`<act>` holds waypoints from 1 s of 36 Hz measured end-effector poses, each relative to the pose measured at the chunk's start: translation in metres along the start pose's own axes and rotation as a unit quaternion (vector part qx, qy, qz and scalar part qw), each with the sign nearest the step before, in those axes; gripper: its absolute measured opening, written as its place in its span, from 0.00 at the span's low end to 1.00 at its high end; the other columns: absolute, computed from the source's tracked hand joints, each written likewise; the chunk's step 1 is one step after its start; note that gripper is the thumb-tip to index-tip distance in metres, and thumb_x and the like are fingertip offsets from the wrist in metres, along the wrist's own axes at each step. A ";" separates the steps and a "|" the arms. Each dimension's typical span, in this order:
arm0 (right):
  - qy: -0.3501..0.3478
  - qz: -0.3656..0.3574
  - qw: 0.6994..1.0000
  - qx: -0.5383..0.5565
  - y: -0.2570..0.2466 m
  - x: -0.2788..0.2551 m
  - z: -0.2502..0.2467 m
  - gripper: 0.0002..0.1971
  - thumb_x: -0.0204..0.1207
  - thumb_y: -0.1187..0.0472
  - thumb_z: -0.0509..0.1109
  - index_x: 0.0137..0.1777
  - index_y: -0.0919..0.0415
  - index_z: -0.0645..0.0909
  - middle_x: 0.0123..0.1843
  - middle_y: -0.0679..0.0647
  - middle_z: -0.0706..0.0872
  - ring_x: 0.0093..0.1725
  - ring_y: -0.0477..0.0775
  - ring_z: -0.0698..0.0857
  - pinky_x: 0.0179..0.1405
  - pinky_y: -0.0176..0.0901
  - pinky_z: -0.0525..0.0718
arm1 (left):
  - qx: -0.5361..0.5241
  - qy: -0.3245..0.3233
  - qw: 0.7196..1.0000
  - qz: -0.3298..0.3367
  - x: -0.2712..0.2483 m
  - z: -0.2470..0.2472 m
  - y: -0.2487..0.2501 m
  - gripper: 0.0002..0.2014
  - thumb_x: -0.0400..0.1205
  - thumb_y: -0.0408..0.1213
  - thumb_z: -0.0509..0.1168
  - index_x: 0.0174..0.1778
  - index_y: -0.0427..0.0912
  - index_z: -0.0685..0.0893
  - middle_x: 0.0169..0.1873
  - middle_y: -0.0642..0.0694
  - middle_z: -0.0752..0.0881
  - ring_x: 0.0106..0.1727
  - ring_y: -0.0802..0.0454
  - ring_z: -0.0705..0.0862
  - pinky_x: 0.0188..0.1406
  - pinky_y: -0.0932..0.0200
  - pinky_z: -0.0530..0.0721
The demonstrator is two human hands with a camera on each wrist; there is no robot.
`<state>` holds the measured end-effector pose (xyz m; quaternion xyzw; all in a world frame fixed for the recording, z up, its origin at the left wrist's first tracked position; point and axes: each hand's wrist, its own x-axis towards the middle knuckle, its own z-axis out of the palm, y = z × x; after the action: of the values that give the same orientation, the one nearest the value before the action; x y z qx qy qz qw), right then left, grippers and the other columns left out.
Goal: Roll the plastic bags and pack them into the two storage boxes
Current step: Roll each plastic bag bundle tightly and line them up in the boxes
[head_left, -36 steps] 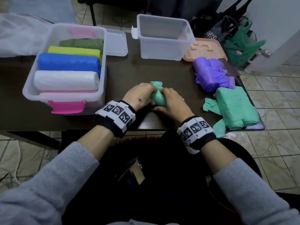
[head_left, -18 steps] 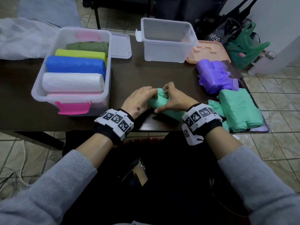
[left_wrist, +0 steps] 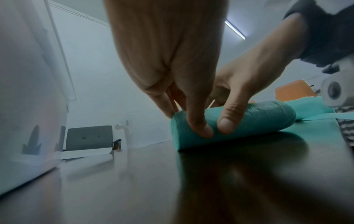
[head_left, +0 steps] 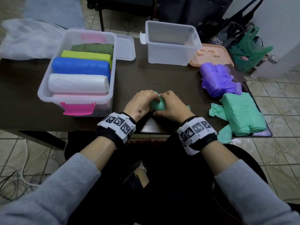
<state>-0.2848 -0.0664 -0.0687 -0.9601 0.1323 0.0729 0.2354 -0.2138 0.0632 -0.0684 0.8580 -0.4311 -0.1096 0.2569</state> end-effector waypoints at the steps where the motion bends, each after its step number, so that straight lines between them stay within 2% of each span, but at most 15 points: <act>1: 0.005 -0.001 1.000 -0.011 -0.001 -0.002 0.003 0.35 0.65 0.52 0.79 0.71 0.61 0.72 0.64 0.59 0.73 0.65 0.59 0.75 0.66 0.50 0.74 | -0.004 0.002 1.000 -0.001 0.000 0.000 0.000 0.20 0.71 0.24 0.69 0.59 0.40 0.86 0.56 0.42 0.85 0.58 0.41 0.82 0.55 0.51 0.77; 6: 0.037 -0.012 0.998 -0.054 -0.003 -0.011 0.014 0.33 0.71 0.55 0.75 0.74 0.61 0.68 0.65 0.61 0.75 0.67 0.62 0.73 0.68 0.56 0.72 | -0.032 0.017 0.999 -0.012 -0.003 0.001 -0.002 0.19 0.71 0.23 0.69 0.57 0.42 0.87 0.55 0.44 0.87 0.58 0.41 0.84 0.56 0.51 0.79; 10: 0.033 -0.014 0.997 -0.065 -0.003 -0.010 0.015 0.30 0.74 0.57 0.71 0.74 0.64 0.67 0.65 0.62 0.75 0.67 0.64 0.73 0.68 0.56 0.71 | -0.064 -0.001 0.998 -0.029 -0.003 -0.006 0.000 0.19 0.73 0.26 0.69 0.60 0.43 0.86 0.59 0.45 0.86 0.62 0.48 0.82 0.65 0.55 0.77; 11: 0.025 -0.009 0.998 -0.061 -0.004 -0.009 0.014 0.31 0.74 0.57 0.71 0.75 0.65 0.67 0.66 0.63 0.74 0.67 0.64 0.73 0.69 0.55 0.71 | -0.077 0.009 0.997 -0.032 -0.003 -0.011 0.001 0.20 0.74 0.27 0.70 0.62 0.43 0.85 0.61 0.45 0.85 0.64 0.49 0.81 0.68 0.59 0.74; 13: 0.014 -0.002 0.999 -0.044 -0.005 -0.007 0.012 0.32 0.74 0.56 0.72 0.75 0.66 0.67 0.67 0.64 0.74 0.68 0.64 0.72 0.69 0.51 0.70 | -0.113 0.060 0.992 -0.023 -0.006 -0.026 0.004 0.21 0.76 0.30 0.71 0.66 0.41 0.82 0.65 0.45 0.82 0.68 0.51 0.78 0.67 0.71 0.67; 14: 0.012 -0.003 0.999 -0.035 -0.006 -0.005 0.010 0.32 0.74 0.55 0.72 0.74 0.66 0.67 0.66 0.64 0.74 0.68 0.64 0.73 0.67 0.49 0.68 | -0.130 0.090 0.987 -0.016 -0.007 -0.036 0.007 0.21 0.77 0.31 0.70 0.67 0.40 0.81 0.66 0.45 0.82 0.68 0.53 0.78 0.65 0.73 0.66; 18: 0.030 -0.029 0.999 -0.001 -0.018 0.007 -0.004 0.31 0.74 0.53 0.73 0.73 0.66 0.70 0.63 0.65 0.78 0.65 0.63 0.75 0.58 0.42 0.68 | -0.201 0.190 0.961 -0.029 -0.019 -0.091 0.014 0.17 0.79 0.34 0.68 0.65 0.41 0.83 0.59 0.51 0.85 0.59 0.61 0.81 0.62 0.72 0.75; 20: 0.059 -0.054 0.997 0.017 -0.032 0.014 -0.016 0.29 0.74 0.54 0.74 0.71 0.67 0.72 0.62 0.65 0.80 0.63 0.62 0.76 0.54 0.41 0.67 | -0.202 0.215 0.954 -0.054 -0.026 -0.123 0.008 0.15 0.80 0.36 0.68 0.64 0.43 0.83 0.55 0.55 0.84 0.56 0.64 0.81 0.60 0.72 0.78; 22: 0.091 -0.078 0.992 0.045 -0.049 0.022 -0.031 0.28 0.74 0.54 0.74 0.70 0.67 0.73 0.61 0.62 0.81 0.60 0.60 0.78 0.49 0.38 0.67 | -0.210 0.226 0.948 -0.083 -0.031 -0.155 -0.005 0.15 0.81 0.37 0.67 0.64 0.44 0.83 0.55 0.54 0.85 0.55 0.62 0.83 0.60 0.67 0.81; 25: 0.139 -0.109 0.979 0.106 -0.080 0.039 -0.050 0.24 0.74 0.53 0.73 0.66 0.65 0.76 0.52 0.54 0.78 0.49 0.50 0.75 0.35 0.31 0.65 | -0.212 0.226 0.939 -0.152 -0.037 -0.197 -0.032 0.14 0.82 0.37 0.65 0.64 0.44 0.83 0.53 0.48 0.85 0.51 0.59 0.83 0.57 0.61 0.82; 27: 0.173 -0.131 0.965 0.150 -0.102 0.054 -0.060 0.25 0.73 0.51 0.74 0.65 0.63 0.76 0.52 0.52 0.78 0.48 0.47 0.75 0.33 0.27 0.67 | -0.216 0.222 0.930 -0.199 -0.037 -0.221 -0.055 0.14 0.83 0.37 0.64 0.64 0.41 0.81 0.51 0.44 0.84 0.50 0.55 0.83 0.55 0.60 0.82; 29: 0.196 -0.153 0.949 0.194 -0.126 0.069 -0.067 0.27 0.71 0.49 0.74 0.66 0.62 0.75 0.52 0.50 0.79 0.48 0.47 0.77 0.36 0.23 0.68 | -0.209 0.212 0.921 -0.250 -0.033 -0.238 -0.079 0.15 0.84 0.37 0.63 0.66 0.36 0.79 0.49 0.43 0.82 0.49 0.52 0.83 0.48 0.63 0.82; 31: 0.202 -0.172 0.936 0.231 -0.147 0.083 -0.071 0.30 0.69 0.48 0.73 0.68 0.63 0.75 0.54 0.52 0.81 0.51 0.48 0.79 0.44 0.30 0.74 | -0.210 0.180 0.911 -0.306 -0.027 -0.246 -0.102 0.16 0.85 0.37 0.62 0.66 0.33 0.77 0.50 0.42 0.82 0.53 0.45 0.82 0.44 0.63 0.80; 34: 0.197 -0.197 0.922 0.270 -0.177 0.102 -0.076 0.36 0.65 0.45 0.73 0.71 0.63 0.73 0.59 0.55 0.83 0.55 0.49 0.81 0.53 0.38 0.79 | -0.254 0.112 0.886 -0.371 -0.017 -0.246 -0.124 0.22 0.87 0.43 0.57 0.71 0.30 0.71 0.68 0.36 0.76 0.56 0.42 0.78 0.54 0.54 0.79; 36: 0.191 -0.214 0.921 0.263 -0.193 0.115 -0.076 0.40 0.62 0.40 0.71 0.71 0.63 0.73 0.60 0.56 0.83 0.56 0.50 0.82 0.55 0.41 0.79 | -0.296 0.075 0.865 -0.398 -0.012 -0.241 -0.132 0.28 0.88 0.49 0.52 0.74 0.29 0.66 0.69 0.35 0.75 0.56 0.43 0.75 0.61 0.51 0.77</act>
<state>-0.1136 0.0371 0.0580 -0.8648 -0.0199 -0.2017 0.4594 -0.0317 0.2216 0.0643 0.8457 0.0200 -0.2603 0.4653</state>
